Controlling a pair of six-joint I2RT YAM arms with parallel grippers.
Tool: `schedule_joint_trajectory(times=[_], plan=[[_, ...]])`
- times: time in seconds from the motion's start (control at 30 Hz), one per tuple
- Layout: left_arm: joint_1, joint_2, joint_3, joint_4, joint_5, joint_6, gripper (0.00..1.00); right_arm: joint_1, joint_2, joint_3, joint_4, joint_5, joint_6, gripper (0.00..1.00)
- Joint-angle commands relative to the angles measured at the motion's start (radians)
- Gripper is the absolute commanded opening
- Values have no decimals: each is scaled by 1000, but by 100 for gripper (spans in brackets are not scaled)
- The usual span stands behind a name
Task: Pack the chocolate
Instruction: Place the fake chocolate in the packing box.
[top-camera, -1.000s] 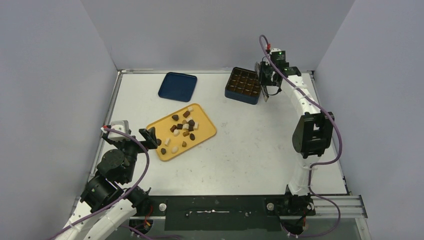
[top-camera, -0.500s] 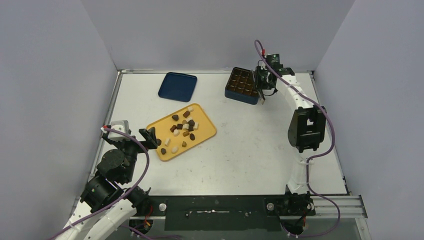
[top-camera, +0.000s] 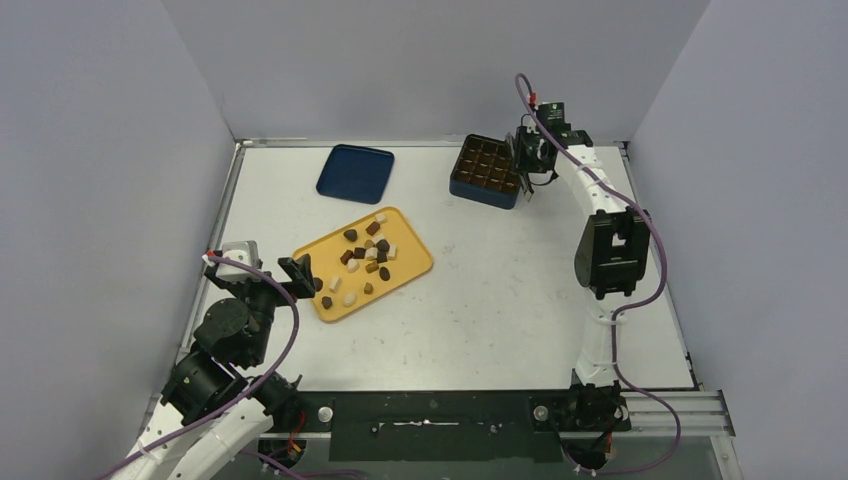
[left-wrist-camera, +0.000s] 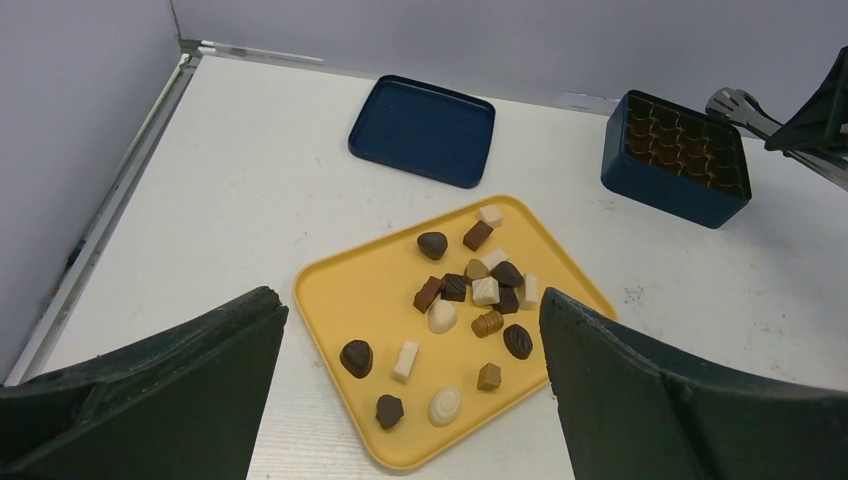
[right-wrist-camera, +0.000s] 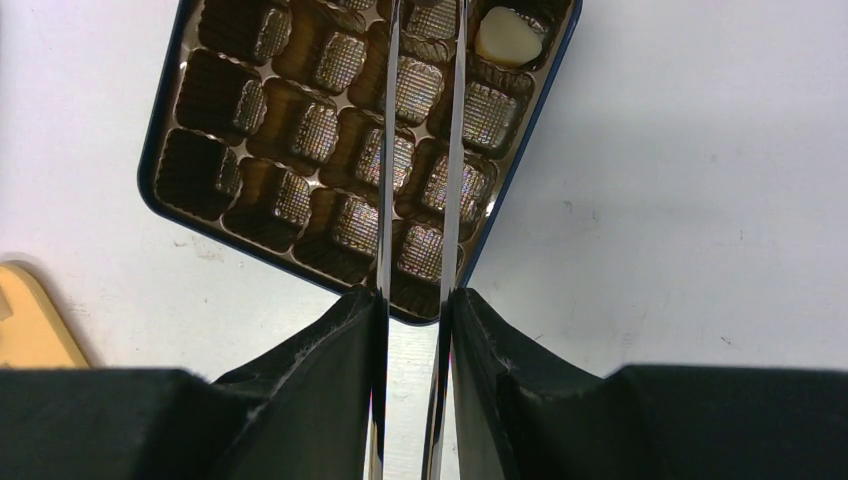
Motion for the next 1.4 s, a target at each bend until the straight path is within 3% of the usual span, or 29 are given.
schedule_joint_trajectory(times=[0.0, 0.33, 0.83, 1.17, 1.37], plan=[[7, 3, 1, 47, 4, 9, 97, -6, 17, 66, 25, -16, 8, 31], [7, -5, 2, 49, 4, 9, 97, -8, 63, 115, 16, 12, 13, 40], [8, -7, -2, 53, 7, 13, 97, -6, -17, 91, -8, 1, 16, 40], [12, -10, -4, 55, -8, 21, 97, 34, -209, -175, 100, -98, 36, 39], [13, 4, 2, 43, -11, 20, 97, 130, -323, -319, 144, -104, 27, 39]])
